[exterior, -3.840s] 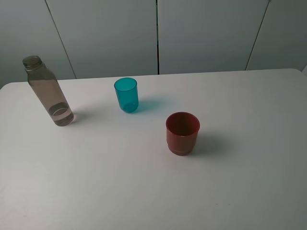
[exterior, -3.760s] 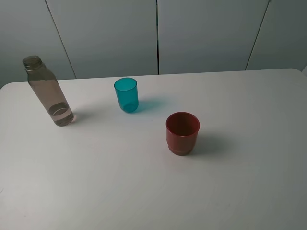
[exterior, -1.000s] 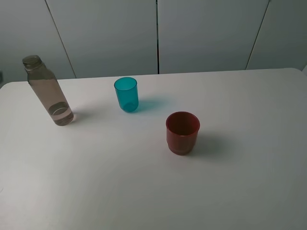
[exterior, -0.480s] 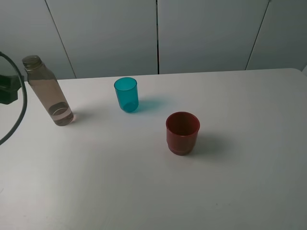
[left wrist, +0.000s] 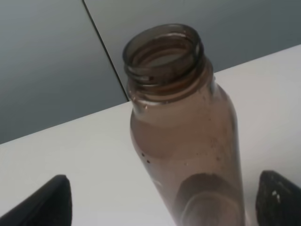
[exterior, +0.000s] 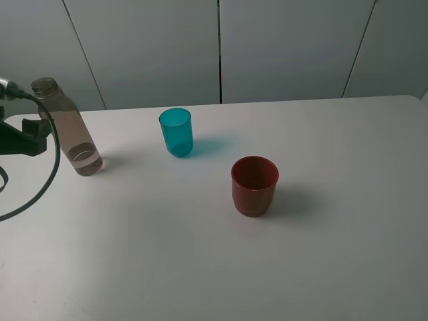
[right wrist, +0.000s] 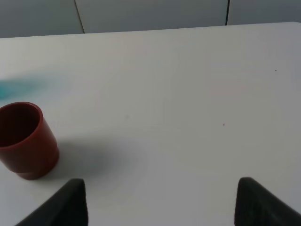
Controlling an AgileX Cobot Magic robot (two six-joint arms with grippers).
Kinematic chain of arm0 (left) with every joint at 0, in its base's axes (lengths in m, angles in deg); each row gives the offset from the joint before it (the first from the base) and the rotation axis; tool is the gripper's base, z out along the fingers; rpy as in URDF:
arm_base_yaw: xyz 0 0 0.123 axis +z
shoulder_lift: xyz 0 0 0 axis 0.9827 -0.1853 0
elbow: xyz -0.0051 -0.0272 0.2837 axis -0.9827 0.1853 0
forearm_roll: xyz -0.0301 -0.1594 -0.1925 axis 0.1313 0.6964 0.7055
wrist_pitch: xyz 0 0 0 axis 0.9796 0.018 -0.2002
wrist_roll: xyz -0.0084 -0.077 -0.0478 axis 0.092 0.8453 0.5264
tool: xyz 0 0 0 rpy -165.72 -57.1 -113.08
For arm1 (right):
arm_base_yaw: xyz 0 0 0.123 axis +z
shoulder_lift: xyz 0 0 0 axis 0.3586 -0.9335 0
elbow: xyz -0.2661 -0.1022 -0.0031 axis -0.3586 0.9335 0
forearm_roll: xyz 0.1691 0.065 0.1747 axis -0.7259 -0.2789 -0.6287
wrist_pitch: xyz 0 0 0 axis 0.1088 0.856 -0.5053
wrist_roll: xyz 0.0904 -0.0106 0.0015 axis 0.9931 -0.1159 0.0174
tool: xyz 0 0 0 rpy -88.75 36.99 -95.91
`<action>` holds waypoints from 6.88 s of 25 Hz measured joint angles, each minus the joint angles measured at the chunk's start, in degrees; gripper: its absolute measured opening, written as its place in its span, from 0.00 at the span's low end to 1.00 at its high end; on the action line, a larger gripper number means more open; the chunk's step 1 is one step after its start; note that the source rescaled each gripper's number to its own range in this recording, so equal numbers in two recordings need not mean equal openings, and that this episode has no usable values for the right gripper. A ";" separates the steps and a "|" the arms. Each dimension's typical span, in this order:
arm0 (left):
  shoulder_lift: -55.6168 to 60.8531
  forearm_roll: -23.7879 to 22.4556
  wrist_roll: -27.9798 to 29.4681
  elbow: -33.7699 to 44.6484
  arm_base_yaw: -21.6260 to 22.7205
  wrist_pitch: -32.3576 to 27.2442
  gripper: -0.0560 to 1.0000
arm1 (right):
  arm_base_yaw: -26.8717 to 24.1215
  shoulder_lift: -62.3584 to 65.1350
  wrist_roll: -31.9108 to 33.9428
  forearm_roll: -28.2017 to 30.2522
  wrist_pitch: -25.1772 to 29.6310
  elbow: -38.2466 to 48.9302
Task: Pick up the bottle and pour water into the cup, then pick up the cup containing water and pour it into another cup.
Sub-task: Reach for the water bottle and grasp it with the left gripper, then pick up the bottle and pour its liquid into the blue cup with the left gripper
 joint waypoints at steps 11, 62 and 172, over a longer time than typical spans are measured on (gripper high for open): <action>-9.62 0.00 -0.97 0.26 0.00 8.27 0.99 | 0.00 0.00 0.00 0.00 0.00 0.00; -24.78 0.34 0.20 -9.00 0.00 13.00 0.99 | 0.00 0.00 -0.32 0.00 0.00 0.00; -27.32 -1.59 -2.51 -27.49 -1.18 -3.95 0.09 | 0.00 0.00 -0.32 0.00 0.00 0.00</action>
